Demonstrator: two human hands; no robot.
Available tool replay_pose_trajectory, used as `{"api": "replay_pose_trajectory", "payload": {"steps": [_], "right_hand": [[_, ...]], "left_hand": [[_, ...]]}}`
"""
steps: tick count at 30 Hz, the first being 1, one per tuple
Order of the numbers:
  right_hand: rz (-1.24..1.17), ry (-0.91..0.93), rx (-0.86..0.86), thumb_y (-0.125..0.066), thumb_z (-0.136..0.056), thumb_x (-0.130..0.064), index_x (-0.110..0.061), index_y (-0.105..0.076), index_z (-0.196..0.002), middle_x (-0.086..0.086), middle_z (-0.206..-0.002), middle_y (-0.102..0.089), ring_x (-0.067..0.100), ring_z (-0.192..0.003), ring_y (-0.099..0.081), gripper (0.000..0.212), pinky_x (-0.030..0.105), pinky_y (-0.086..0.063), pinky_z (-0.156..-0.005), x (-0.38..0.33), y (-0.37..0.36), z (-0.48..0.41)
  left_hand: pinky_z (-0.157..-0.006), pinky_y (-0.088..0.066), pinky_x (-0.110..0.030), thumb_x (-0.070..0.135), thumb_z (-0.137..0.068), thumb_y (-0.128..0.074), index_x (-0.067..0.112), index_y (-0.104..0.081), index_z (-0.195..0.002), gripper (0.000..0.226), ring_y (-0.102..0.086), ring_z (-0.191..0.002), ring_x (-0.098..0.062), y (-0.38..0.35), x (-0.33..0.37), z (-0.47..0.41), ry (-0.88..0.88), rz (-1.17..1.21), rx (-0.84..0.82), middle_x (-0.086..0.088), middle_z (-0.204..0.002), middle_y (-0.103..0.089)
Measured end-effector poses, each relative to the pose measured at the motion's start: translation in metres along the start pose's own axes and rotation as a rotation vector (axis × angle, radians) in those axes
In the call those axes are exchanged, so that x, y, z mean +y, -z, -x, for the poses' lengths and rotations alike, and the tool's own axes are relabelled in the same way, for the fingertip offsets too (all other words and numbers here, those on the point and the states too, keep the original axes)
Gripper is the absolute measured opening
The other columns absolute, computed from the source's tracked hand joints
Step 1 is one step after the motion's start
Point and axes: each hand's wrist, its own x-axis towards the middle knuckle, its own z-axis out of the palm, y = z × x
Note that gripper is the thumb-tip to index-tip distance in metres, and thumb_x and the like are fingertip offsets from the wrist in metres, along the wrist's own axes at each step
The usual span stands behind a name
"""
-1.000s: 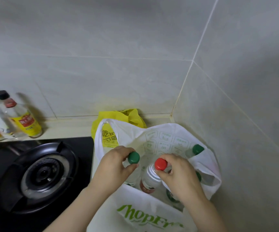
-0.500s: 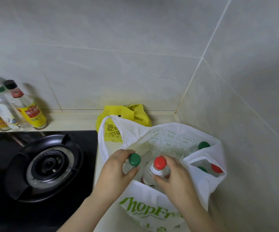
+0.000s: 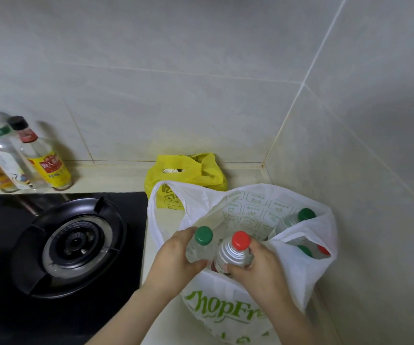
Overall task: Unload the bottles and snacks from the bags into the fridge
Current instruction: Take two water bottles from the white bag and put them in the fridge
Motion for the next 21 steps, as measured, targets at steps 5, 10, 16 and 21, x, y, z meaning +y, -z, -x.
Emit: {"api": "replay_pose_trajectory", "payload": {"steps": [5,10,16,21], "right_hand": [[0.010,0.009,0.024,-0.080,-0.058,-0.044,-0.034,-0.064,-0.107,-0.022,-0.090,-0.067,-0.002,-0.086,-0.060,0.053,0.021,-0.050,-0.077,-0.005,0.000,0.003],[-0.026,0.031,0.073,-0.079,-0.058,-0.053,-0.038,-0.065,-0.102,-0.022,-0.090,-0.069,-0.004,-0.086,-0.061,0.049,0.023,-0.052,-0.077,-0.025,0.014,0.006],[-0.113,0.112,0.154,-0.083,-0.057,-0.047,-0.049,-0.059,-0.078,-0.026,-0.078,-0.066,-0.006,-0.080,-0.061,0.033,0.023,-0.051,-0.074,-0.064,0.044,0.018],[-0.250,0.177,0.215,-0.085,-0.059,-0.034,-0.044,-0.065,-0.088,-0.025,-0.088,-0.070,-0.007,-0.085,-0.063,0.037,0.027,-0.053,-0.081,-0.099,0.068,0.028]], "left_hand": [[-0.089,-0.052,-0.032,0.032,-0.062,-0.077,0.031,-0.059,-0.118,0.059,-0.061,-0.099,-0.004,0.005,0.001,-0.003,0.005,0.081,-0.010,0.016,-0.108,-0.065],[-0.086,-0.053,-0.034,0.041,-0.057,-0.073,0.033,-0.060,-0.115,0.059,-0.062,-0.096,-0.006,0.016,0.004,0.003,-0.028,0.122,0.026,0.016,-0.103,-0.067],[-0.079,-0.054,-0.034,0.036,-0.059,-0.075,0.035,-0.063,-0.107,0.050,-0.063,-0.087,-0.002,0.049,0.025,0.009,-0.104,0.166,0.075,0.017,-0.095,-0.068],[-0.078,-0.056,-0.038,0.028,-0.059,-0.080,0.037,-0.064,-0.107,0.051,-0.066,-0.087,-0.002,0.087,0.052,0.017,-0.199,0.234,0.156,0.020,-0.095,-0.070]]}}
